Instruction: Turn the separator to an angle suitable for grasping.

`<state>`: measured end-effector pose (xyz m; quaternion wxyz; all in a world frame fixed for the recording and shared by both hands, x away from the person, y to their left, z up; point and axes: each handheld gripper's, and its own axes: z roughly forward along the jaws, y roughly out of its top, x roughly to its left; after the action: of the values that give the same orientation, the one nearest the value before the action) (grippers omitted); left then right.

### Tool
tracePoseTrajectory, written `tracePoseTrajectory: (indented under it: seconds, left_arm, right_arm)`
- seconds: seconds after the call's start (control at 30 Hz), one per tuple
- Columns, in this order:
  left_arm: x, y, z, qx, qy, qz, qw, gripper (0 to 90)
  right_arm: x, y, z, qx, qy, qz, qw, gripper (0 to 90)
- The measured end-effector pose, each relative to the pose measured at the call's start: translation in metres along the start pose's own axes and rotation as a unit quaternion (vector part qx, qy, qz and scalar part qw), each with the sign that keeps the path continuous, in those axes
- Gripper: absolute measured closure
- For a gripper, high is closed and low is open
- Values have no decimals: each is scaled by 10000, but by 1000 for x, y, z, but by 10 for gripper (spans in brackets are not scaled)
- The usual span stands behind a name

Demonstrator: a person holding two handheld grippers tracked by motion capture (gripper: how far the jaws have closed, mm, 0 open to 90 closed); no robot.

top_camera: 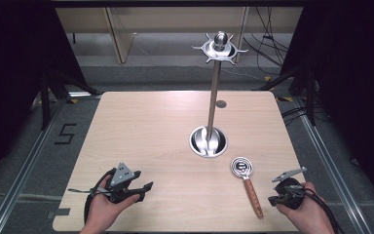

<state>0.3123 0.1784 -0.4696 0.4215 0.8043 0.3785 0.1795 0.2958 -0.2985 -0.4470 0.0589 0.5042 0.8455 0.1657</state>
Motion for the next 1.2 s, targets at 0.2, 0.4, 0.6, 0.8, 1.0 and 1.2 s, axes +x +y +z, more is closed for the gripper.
tracePoseTrajectory:
  seconds: [0.2,0.4,0.6,0.8,1.0,1.2]
  left_arm:
    - [0,0,2,-56,-27,10,10000,391]
    - [1,0,0,3,-33,97,9999,391]
    - [0,1,1,23,-59,73,10000,390]
    - [0,1,1,2,-53,81,10000,390]
    - [-2,1,1,-54,-82,-44,9999,390]
    - [-1,1,1,-41,-71,61,9999,390]
  right_arm:
    - [18,8,5,100,239,-202,9995,900]
    - [36,20,22,242,208,-446,9985,900]
    - [50,29,36,398,307,-445,9977,900]
    - [49,30,39,468,282,-452,9975,900]
    - [50,30,38,502,209,-345,9979,900]
    - [49,27,41,579,234,-483,9969,900]
